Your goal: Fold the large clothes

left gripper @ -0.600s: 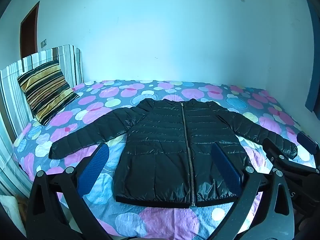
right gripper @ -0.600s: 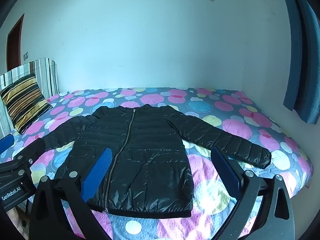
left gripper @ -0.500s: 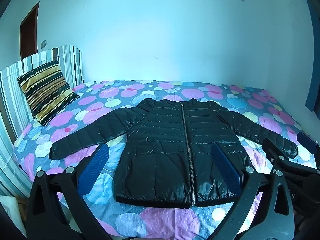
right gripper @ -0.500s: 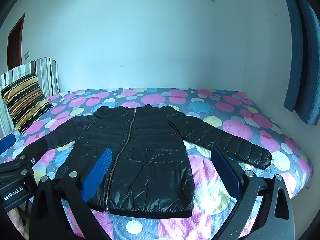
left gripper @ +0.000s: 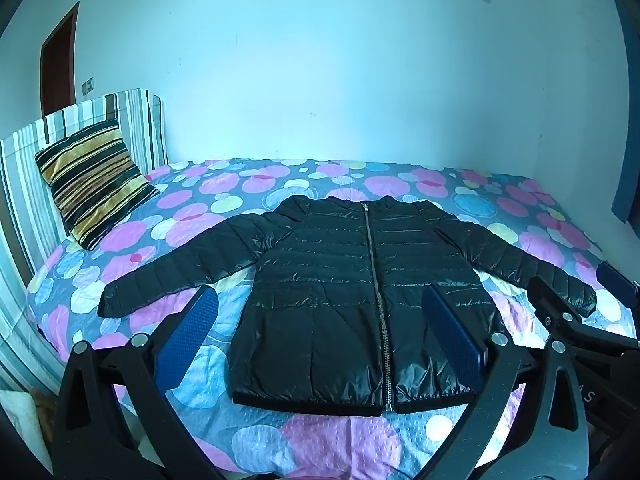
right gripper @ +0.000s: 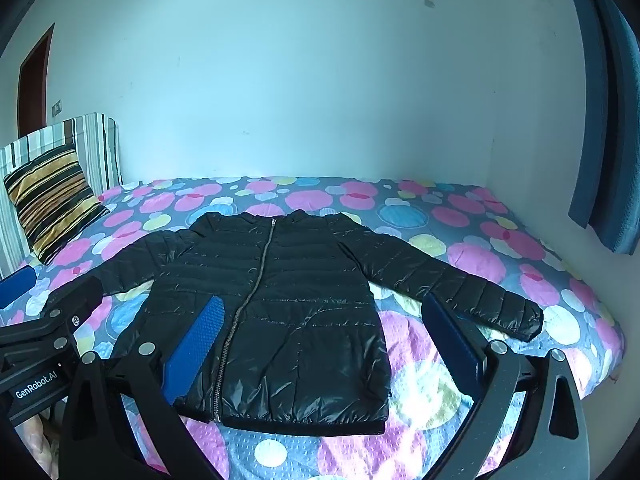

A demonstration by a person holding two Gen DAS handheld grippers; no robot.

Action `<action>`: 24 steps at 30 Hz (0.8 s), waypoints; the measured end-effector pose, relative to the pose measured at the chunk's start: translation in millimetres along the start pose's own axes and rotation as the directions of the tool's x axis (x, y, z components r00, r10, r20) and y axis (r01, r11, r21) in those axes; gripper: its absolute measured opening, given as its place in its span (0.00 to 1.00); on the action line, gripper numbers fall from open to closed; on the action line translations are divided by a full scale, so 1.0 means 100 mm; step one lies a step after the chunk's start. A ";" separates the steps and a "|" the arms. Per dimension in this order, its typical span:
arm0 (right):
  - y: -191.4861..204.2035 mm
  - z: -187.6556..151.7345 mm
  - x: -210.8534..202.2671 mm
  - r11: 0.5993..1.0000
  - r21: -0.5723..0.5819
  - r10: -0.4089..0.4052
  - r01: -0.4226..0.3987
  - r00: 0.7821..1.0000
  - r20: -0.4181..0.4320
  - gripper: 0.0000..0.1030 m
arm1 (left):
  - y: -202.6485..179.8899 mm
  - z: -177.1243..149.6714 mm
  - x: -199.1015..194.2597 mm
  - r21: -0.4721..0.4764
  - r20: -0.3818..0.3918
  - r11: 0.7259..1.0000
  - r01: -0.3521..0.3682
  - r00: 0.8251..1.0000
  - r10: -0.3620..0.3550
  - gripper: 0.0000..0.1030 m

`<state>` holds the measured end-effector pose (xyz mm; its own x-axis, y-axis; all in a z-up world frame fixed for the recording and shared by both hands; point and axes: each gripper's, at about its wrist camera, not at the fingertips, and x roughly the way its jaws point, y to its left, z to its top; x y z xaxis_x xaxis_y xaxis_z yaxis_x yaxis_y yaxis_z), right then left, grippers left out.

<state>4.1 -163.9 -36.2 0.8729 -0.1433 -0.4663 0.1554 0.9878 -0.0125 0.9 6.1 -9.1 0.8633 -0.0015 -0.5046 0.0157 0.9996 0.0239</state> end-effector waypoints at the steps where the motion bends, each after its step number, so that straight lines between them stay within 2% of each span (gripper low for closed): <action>1: 0.01 0.00 -0.01 1.000 0.000 0.001 -0.001 1.000 -0.001 0.95 | 0.02 -0.02 -0.01 -0.002 0.000 1.000 -0.001 1.000 0.001 0.98; 24: 0.05 0.03 -0.02 1.000 -0.010 0.005 -0.005 1.000 -0.001 0.95 | 0.02 0.01 -0.01 -0.001 -0.007 1.000 -0.006 1.000 0.006 0.98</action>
<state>4.3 -158.4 -32.6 0.8733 -0.1386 -0.4671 0.1467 0.9890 -0.0192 0.7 8.1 -7.5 0.8601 0.0045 -0.5102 0.0103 0.9996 0.0262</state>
